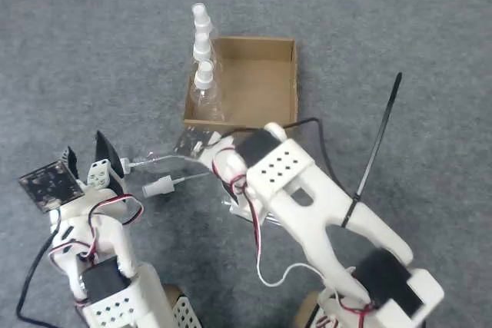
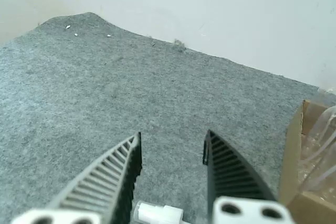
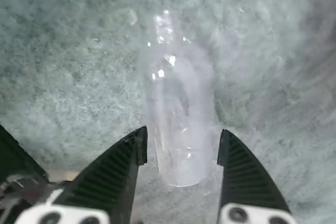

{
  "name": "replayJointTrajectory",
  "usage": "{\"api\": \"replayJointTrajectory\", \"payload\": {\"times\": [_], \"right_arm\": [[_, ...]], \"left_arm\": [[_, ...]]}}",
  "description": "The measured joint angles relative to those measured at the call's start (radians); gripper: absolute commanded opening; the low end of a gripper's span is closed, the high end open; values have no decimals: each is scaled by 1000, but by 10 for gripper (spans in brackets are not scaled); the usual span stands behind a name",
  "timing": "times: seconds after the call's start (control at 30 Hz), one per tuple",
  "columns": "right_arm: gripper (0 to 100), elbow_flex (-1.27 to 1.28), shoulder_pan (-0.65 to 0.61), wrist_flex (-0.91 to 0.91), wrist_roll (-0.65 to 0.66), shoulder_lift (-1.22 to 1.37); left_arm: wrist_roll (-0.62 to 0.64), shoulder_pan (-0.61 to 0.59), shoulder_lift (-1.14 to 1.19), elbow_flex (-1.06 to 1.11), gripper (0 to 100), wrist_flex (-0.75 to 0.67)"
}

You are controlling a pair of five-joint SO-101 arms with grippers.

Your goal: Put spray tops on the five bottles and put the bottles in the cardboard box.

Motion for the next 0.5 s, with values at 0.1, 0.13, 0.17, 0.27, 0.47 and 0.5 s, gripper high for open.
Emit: {"api": "replayJointTrajectory", "payload": {"times": [0.1, 0.13, 0.17, 0.27, 0.47, 0.5], "right_arm": [[249, 25, -12, -28, 32, -21], [276, 29, -20, -31, 40, -21], [295, 34, -26, -37, 41, -23], [299, 64, -49, -69, 44, -23], [299, 130, -87, -150, 51, -23], [299, 138, -94, -161, 52, -23]], "left_arm": [[0, 0, 0, 15, 182, -11], [0, 0, 0, 15, 182, -12], [0, 0, 0, 15, 182, -14], [0, 0, 0, 15, 182, -17], [0, 0, 0, 15, 182, -17], [0, 0, 0, 17, 182, -23]]}}
